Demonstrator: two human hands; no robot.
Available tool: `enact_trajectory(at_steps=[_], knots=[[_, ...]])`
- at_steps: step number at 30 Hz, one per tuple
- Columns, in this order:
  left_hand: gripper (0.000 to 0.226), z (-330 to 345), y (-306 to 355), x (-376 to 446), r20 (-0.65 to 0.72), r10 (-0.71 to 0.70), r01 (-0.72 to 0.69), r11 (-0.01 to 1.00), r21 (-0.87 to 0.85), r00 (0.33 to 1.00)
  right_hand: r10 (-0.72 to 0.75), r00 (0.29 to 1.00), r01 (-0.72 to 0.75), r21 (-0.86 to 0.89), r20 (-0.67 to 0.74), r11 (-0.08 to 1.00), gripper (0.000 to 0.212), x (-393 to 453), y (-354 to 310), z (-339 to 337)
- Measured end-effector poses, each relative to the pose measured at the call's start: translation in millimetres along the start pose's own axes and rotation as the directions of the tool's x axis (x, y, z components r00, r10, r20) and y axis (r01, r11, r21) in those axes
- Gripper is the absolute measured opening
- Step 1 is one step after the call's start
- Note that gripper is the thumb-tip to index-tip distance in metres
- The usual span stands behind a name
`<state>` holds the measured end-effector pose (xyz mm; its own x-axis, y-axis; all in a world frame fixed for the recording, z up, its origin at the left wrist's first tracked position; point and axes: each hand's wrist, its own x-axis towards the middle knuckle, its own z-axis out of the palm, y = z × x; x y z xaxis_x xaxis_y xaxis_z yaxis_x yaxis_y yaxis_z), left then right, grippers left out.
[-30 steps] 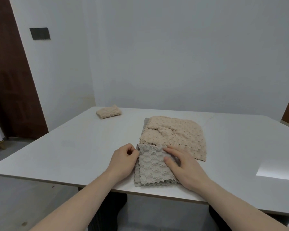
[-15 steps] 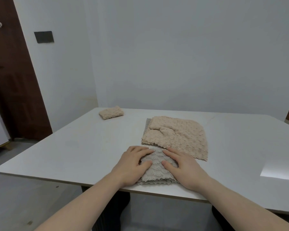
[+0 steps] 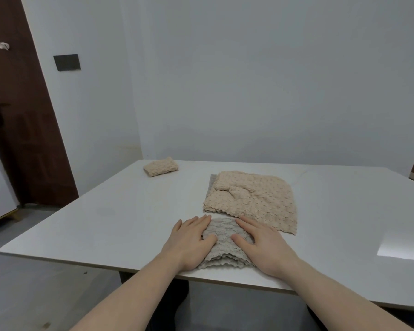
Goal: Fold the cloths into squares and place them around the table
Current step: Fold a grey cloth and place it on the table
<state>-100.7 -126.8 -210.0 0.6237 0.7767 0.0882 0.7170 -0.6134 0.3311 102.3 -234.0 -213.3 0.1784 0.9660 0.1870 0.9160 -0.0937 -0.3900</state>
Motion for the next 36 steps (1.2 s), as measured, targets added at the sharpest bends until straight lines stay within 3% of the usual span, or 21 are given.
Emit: enact_trajectory(at_steps=[10,16,20,27,33,36], knots=[[0.060,-2,1,-3,-0.140,-0.075,0.065,0.995,-0.079,0.987,0.068,0.995,-0.062,0.079,-0.070,0.995,0.075,-4,-3,-3],[0.050,5,-5,1,-0.130,-0.053,0.050,0.998,-0.023,0.990,0.074,0.996,-0.072,0.045,-0.042,0.996,0.072,-3,-3,-3],[0.061,6,-6,0,-0.095,-0.021,0.022,1.000,0.011,0.995,0.061,0.997,-0.059,0.040,-0.038,0.997,0.070,-4,-3,-4],[0.054,-5,-3,2,-0.020,-0.042,0.041,0.998,-0.042,0.999,0.090,0.995,-0.094,0.076,0.049,0.993,0.073,3,-9,-12],[0.040,-44,19,10,0.207,-0.239,0.272,0.950,-0.153,0.949,0.276,0.915,-0.343,0.206,0.295,0.916,0.086,17,-23,-39],[0.013,-102,61,9,0.373,-0.456,0.574,0.749,-0.329,0.808,0.379,0.785,-0.571,0.334,0.489,0.750,0.093,24,-49,-87]])
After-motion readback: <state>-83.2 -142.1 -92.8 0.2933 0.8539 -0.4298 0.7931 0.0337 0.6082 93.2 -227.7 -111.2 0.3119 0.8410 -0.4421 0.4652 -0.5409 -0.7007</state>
